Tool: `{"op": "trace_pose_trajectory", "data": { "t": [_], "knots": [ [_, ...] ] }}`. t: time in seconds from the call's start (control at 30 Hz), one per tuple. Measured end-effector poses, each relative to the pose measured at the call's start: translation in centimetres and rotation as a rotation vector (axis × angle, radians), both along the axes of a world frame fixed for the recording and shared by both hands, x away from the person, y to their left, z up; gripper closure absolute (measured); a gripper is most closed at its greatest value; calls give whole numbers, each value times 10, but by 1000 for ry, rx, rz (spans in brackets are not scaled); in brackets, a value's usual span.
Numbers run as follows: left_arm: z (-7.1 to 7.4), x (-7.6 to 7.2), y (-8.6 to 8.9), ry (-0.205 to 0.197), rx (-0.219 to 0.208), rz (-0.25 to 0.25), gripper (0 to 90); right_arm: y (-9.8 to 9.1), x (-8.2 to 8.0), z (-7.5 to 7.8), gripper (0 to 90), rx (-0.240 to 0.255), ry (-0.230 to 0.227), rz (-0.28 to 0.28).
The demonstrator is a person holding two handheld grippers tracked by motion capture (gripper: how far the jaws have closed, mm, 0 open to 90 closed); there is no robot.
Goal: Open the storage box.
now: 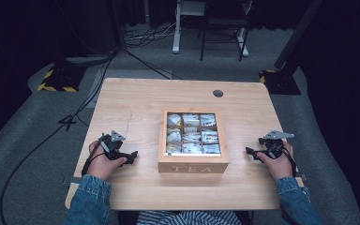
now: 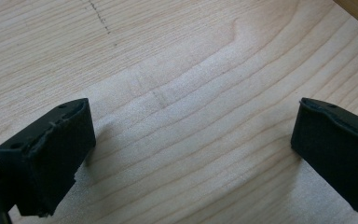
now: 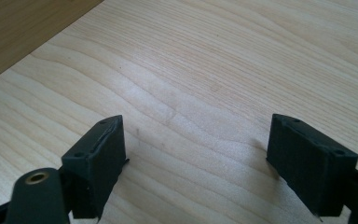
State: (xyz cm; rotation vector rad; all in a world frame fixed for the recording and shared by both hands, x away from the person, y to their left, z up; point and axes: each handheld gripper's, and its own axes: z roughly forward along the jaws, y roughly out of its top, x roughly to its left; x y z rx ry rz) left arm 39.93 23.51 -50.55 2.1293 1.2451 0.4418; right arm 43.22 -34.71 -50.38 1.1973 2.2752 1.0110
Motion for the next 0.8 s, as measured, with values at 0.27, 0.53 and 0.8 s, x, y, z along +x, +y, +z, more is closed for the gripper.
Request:
{"op": "trace_pose_trajectory", "data": {
  "t": [0.27, 0.53, 0.8],
  "knots": [
    [0, -2, 3, -10, -6, 3, 38, -1, 0, 0, 195, -1, 0, 10],
    [5, -2, 9, -1, -5, 15, 180, -1, 0, 0, 195, 2, 1, 10],
    [21, -8, 7, -26, 7, 19, 217, -1, 0, 0, 195, 2, 1, 10]
  ]
}}
